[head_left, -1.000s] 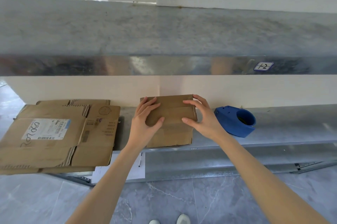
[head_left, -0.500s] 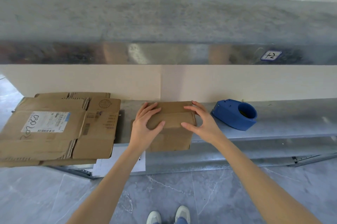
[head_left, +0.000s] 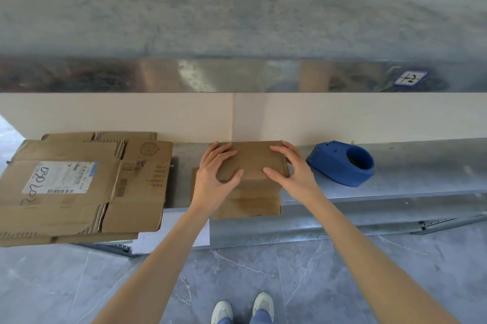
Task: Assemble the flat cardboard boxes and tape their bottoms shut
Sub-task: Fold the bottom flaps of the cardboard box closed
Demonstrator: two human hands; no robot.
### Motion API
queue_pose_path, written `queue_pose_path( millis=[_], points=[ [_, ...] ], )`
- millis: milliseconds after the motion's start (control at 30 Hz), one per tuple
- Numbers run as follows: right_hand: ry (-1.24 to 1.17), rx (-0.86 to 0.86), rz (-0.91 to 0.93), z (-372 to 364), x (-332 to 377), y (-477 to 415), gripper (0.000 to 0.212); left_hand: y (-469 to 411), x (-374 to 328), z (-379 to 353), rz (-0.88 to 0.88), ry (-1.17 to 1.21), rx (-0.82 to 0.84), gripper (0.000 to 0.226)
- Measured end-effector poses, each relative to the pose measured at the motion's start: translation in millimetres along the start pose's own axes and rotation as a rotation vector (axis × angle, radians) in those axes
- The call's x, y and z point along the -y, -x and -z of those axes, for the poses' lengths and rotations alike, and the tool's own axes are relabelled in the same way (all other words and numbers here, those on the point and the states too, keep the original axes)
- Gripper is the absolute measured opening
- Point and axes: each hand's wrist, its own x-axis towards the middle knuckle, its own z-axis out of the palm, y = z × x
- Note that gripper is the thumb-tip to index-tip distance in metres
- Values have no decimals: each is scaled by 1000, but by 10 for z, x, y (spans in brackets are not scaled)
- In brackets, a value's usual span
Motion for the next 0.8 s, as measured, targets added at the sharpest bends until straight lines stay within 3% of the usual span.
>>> queue_pose_path(
  millis=[300, 433, 633, 800],
  points=[
    [-37, 67, 22, -283, 219, -179, 56, -126, 235, 358, 3, -10, 4, 38],
    [-75, 148, 0, -126, 201, -226, 48, -116, 221, 323, 7, -2, -28, 38],
    [146, -27, 31, -68, 105, -209, 46, -132, 40, 34, 31, 66, -24, 38],
    [328, -108, 232, -87, 36, -185, 41, -160, 39, -46, 23, 63, 35, 48]
  ],
)
